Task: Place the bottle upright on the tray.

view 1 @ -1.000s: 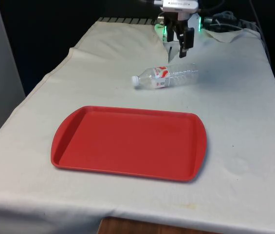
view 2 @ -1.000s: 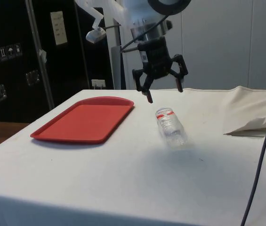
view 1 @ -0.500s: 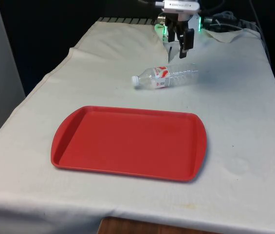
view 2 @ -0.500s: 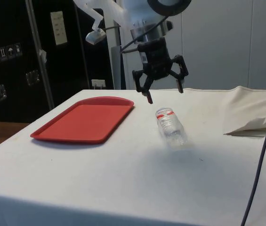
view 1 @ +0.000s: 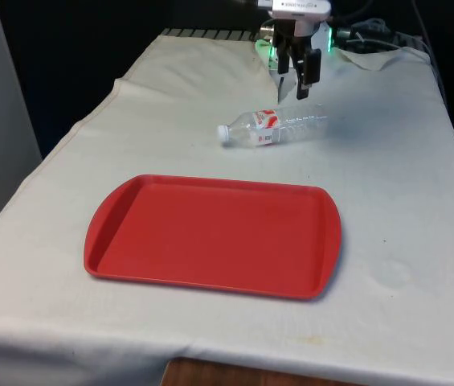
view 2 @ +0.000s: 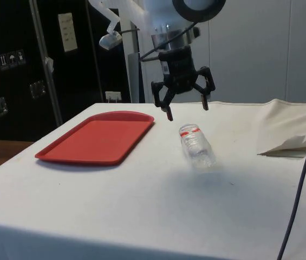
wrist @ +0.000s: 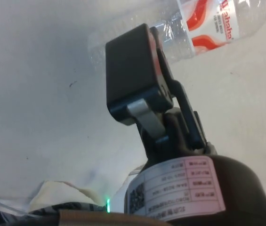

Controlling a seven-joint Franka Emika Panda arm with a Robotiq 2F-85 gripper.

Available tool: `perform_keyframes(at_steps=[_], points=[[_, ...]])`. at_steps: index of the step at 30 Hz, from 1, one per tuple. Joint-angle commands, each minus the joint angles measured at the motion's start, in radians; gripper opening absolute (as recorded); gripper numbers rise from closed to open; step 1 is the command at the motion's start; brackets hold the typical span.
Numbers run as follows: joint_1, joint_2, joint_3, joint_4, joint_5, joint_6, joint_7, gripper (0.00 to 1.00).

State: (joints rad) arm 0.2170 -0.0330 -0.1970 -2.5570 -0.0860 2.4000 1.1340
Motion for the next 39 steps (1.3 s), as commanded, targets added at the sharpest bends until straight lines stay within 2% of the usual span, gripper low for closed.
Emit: perform_keyframes(at_steps=[1, 8, 9, 10, 13, 21, 27, 28, 29, 32, 34, 36, 37, 38, 39], points=[[-0.001, -0.009, 0.000, -0.013, -0.004, 0.028, 0.010, 1.00], [-0.003, -0.005, 0.000, -0.046, -0.003, 0.104, 0.009, 1.00], [-0.002, -0.003, 0.000, -0.041, 0.000, 0.086, 0.000, 1.00], [-0.003, -0.003, -0.001, -0.049, -0.002, 0.112, 0.008, 1.00], [-0.004, 0.004, -0.001, -0.052, 0.002, 0.128, 0.005, 1.00], [-0.006, 0.010, -0.003, -0.052, 0.008, 0.133, -0.008, 1.00], [-0.010, 0.031, -0.018, -0.047, 0.050, 0.146, -0.053, 1.00], [-0.010, 0.026, -0.018, -0.047, 0.011, 0.133, -0.020, 1.00], [-0.010, 0.035, -0.021, -0.046, 0.058, 0.150, -0.062, 1.00], [-0.015, 0.056, -0.029, -0.038, 0.101, 0.160, -0.108, 1.00], [-0.016, 0.061, -0.031, -0.036, 0.113, 0.162, -0.120, 1.00], [-0.020, 0.074, -0.037, -0.029, 0.147, 0.166, -0.157, 1.00], [-0.018, 0.077, -0.040, -0.026, 0.115, 0.156, -0.131, 1.00], [-0.022, 0.078, -0.038, -0.028, 0.158, 0.167, -0.169, 1.00], [-0.023, 0.081, -0.039, -0.026, 0.168, 0.167, -0.180, 1.00]])
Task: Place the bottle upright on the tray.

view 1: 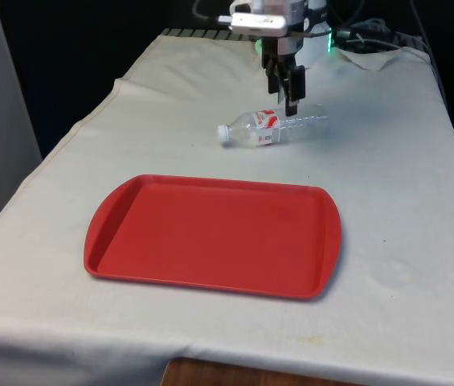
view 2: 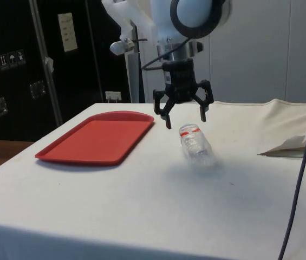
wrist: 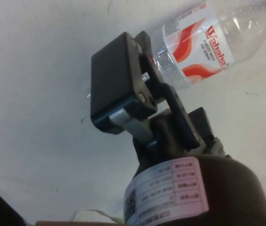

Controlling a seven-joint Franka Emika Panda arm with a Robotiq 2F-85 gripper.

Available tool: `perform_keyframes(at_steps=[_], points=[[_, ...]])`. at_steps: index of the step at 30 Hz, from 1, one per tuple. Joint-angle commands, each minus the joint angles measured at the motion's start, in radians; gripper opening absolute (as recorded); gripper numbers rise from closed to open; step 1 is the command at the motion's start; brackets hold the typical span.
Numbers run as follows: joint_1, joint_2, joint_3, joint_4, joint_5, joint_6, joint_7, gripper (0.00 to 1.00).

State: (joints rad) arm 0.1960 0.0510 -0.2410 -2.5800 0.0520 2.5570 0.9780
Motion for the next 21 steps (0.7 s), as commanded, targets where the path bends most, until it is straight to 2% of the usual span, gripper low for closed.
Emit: perform_keyframes(at_steps=[1, 6, 7, 9, 12, 15, 16, 17, 21], points=[[-0.002, 0.000, 0.003, -0.002, 0.042, 0.010, -0.036, 1.00], [-0.008, 0.011, -0.006, 0.001, 0.099, 0.009, -0.101, 1.00], [-0.005, 0.014, -0.011, 0.003, 0.070, 0.002, -0.078, 1.00], [-0.011, 0.017, -0.011, 0.004, 0.127, 0.007, -0.133, 1.00], [-0.012, 0.025, -0.016, 0.009, 0.153, 0.003, -0.161, 1.00], [-0.015, 0.035, -0.019, 0.017, 0.173, -0.001, -0.186, 1.00], [-0.011, 0.035, -0.023, 0.013, 0.143, 0.002, -0.160, 1.00], [-0.015, 0.039, -0.020, 0.021, 0.179, -0.003, -0.192, 1.00], [-0.017, 0.058, -0.027, 0.041, 0.201, -0.014, -0.219, 1.00]])
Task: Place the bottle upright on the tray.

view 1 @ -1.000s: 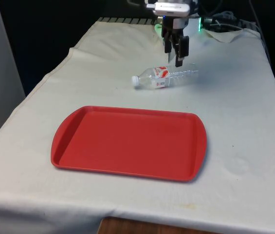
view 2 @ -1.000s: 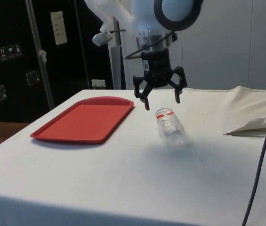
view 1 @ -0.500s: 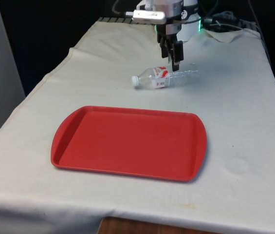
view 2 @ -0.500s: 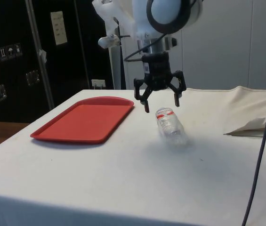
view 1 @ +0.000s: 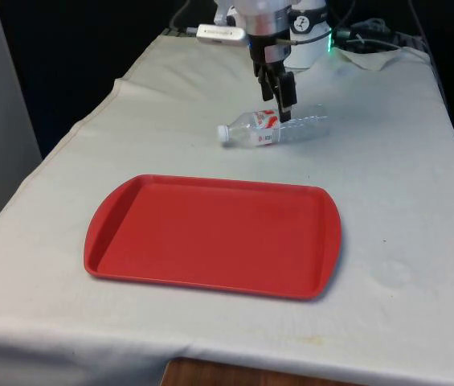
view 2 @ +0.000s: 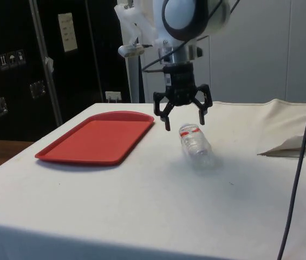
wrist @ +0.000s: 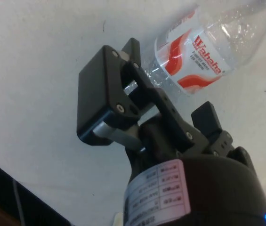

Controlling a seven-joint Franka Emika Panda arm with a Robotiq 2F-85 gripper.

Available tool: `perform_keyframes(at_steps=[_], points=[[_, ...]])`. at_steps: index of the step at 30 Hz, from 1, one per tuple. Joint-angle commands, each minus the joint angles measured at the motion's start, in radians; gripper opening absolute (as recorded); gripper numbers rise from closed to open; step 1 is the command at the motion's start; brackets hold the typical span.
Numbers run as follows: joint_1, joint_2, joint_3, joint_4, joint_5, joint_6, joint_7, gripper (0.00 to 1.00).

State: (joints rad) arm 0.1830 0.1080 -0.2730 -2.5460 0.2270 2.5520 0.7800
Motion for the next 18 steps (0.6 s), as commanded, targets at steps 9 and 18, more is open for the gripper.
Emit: perform_keyframes(at_steps=[9, 18], points=[[-0.006, 0.045, -0.013, 0.062, 0.023, -0.061, -0.024, 1.00], [-0.011, 0.065, -0.025, 0.087, 0.040, -0.112, -0.049, 1.00]])
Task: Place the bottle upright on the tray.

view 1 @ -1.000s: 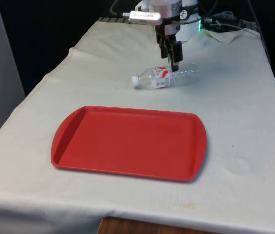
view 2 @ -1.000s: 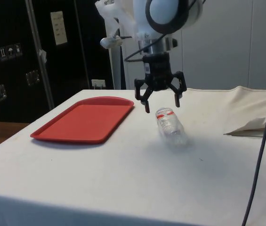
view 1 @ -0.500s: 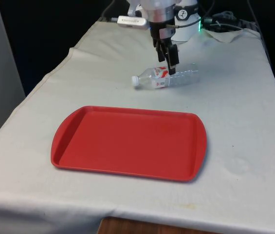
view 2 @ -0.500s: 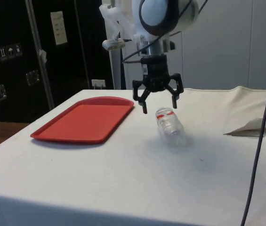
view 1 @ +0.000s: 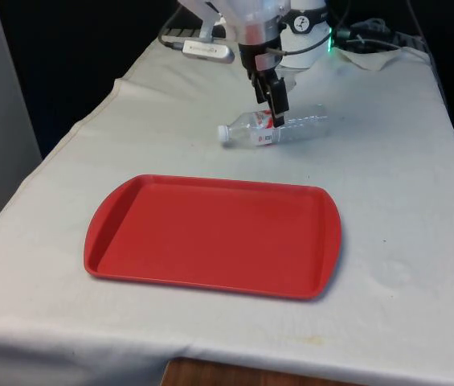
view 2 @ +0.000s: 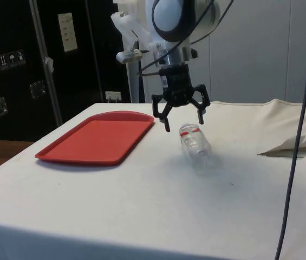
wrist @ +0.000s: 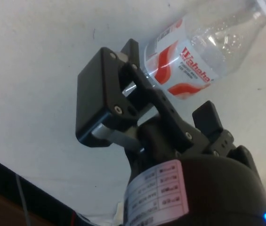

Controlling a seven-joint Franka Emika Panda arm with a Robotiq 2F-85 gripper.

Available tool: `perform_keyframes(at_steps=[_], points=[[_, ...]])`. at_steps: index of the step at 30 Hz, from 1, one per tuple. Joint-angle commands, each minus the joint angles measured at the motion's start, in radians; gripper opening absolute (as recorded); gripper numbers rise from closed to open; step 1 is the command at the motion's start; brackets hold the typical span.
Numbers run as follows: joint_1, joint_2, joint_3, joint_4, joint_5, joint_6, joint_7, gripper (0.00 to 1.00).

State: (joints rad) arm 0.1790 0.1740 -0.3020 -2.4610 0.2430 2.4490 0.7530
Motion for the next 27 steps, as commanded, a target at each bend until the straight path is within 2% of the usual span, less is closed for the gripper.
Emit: perform_keyframes(at_steps=[1, 2, 9, 10, 11, 12, 15, 19, 20, 21, 27], points=[[-0.001, 0.000, -0.001, 0.000, 0.004, -0.003, -0.006, 1.00], [-0.007, 0.000, 0.003, 0.003, 0.029, -0.012, -0.027, 1.00], [-0.011, 0.010, -0.005, 0.008, 0.058, -0.033, -0.065, 1.00], [-0.011, 0.012, -0.006, 0.009, 0.063, -0.036, -0.071, 1.00], [-0.005, 0.011, -0.011, 0.004, 0.041, -0.026, -0.052, 1.00], [-0.012, 0.014, -0.007, 0.011, 0.067, -0.039, -0.076, 1.00], [-0.015, 0.023, -0.011, 0.017, 0.080, -0.052, -0.094, 1.00], [-0.016, 0.034, -0.017, 0.027, 0.096, -0.063, -0.114, 1.00], [-0.009, 0.031, -0.022, 0.020, 0.077, -0.053, -0.097, 1.00], [-0.016, 0.037, -0.019, 0.029, 0.099, -0.065, -0.118, 1.00], [-0.023, 0.059, -0.035, 0.057, 0.117, -0.091, -0.155, 1.00]])
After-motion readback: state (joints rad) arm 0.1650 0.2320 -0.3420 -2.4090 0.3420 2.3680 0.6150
